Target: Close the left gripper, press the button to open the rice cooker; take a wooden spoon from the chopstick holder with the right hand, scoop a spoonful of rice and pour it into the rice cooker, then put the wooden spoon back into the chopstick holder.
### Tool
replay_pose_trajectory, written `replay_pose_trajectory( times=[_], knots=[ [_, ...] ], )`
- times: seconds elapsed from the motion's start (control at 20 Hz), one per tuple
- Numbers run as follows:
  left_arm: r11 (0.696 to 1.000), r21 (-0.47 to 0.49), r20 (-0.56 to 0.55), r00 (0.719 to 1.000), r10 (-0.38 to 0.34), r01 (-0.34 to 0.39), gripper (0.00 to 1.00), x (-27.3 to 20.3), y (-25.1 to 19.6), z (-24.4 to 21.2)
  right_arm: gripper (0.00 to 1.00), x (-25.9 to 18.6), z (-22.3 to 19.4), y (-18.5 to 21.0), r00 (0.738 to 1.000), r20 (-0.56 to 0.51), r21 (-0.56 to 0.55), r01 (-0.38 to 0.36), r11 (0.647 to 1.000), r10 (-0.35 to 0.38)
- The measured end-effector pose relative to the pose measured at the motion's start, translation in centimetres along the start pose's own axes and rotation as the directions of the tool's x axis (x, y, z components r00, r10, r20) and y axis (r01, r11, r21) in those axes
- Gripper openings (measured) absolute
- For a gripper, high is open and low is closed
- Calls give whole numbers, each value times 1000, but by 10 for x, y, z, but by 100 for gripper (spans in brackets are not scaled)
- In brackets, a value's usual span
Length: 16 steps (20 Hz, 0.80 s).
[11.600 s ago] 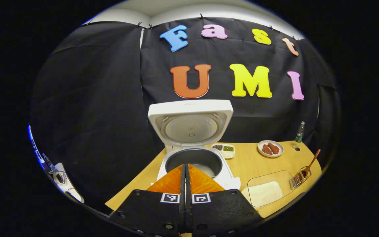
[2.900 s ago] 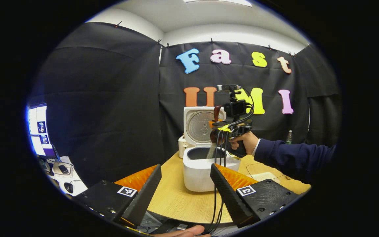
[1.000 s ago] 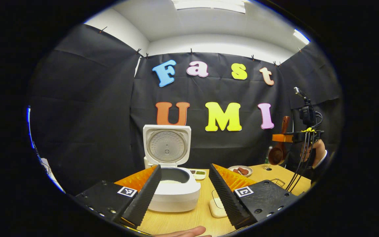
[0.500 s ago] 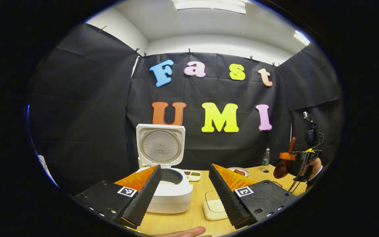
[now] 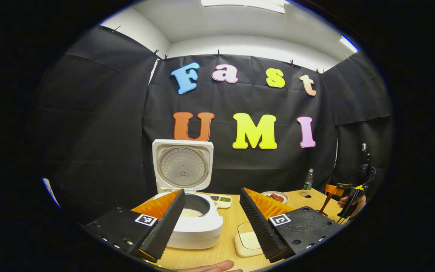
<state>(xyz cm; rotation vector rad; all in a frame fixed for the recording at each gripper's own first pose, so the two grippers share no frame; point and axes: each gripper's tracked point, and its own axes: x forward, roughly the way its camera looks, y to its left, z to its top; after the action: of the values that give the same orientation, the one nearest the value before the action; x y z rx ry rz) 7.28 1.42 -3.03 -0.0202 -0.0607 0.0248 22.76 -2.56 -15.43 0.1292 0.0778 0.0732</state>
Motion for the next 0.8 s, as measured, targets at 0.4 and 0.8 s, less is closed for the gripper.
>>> replay_pose_trajectory(
  times=[0.4,0.8],
  knots=[
    [1000,-14,62,998,18,-17,92,32,37,57,100,-70,26,2,998,54,-83,41,996,-36],
    [1000,-11,74,997,4,-4,94,106,62,122,99,-122,51,25,987,159,-120,2,993,17]
  ],
)
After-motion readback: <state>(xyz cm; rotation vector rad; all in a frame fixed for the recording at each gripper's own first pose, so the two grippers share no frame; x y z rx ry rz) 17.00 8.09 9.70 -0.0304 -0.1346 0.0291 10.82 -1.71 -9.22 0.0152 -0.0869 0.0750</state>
